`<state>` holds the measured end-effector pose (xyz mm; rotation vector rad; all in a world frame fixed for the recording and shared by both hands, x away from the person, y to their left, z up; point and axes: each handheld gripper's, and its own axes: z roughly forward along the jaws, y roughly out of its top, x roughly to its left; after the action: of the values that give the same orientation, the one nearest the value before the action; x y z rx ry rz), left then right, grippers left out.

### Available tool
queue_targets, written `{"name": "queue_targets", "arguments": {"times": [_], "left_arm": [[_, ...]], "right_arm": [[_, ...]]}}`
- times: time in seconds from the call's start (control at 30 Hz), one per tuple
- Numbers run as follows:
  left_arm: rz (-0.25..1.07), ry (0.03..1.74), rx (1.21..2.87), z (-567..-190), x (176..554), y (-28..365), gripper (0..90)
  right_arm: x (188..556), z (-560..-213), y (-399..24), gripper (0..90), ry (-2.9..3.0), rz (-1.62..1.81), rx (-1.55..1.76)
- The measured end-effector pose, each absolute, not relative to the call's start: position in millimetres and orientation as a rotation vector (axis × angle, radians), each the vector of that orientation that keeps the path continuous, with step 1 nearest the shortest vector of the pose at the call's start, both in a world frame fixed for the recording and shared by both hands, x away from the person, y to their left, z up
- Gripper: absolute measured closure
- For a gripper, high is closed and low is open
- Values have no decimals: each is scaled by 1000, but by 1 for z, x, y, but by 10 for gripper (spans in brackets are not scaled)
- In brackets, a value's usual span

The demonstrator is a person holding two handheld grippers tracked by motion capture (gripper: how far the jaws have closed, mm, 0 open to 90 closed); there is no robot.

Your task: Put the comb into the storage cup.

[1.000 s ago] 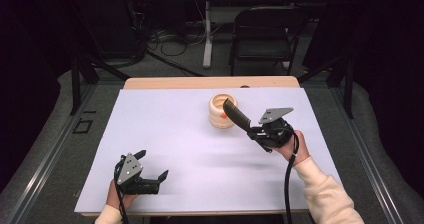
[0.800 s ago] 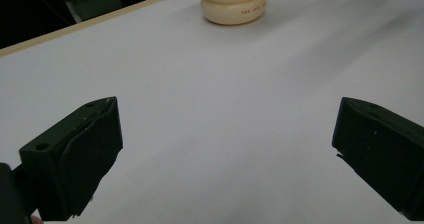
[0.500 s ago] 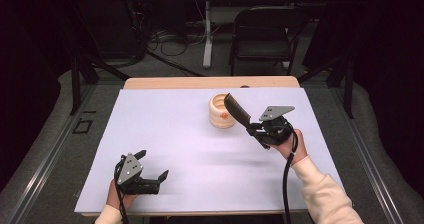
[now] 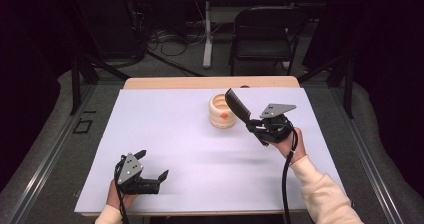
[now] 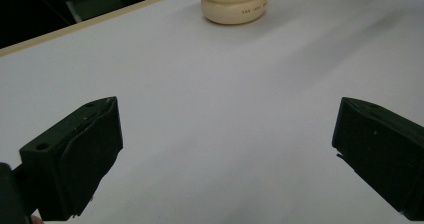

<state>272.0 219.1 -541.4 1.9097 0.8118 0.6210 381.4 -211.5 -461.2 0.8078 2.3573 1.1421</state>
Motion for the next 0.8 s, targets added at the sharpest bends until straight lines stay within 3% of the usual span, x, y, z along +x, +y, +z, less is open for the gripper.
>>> {"name": "queue_targets", "arguments": {"times": [0.8], "left_arm": [[629,811,1908,-542,272,219,0]], "right_arm": [[391,-456,-207,723,2308,1192,818]]}}
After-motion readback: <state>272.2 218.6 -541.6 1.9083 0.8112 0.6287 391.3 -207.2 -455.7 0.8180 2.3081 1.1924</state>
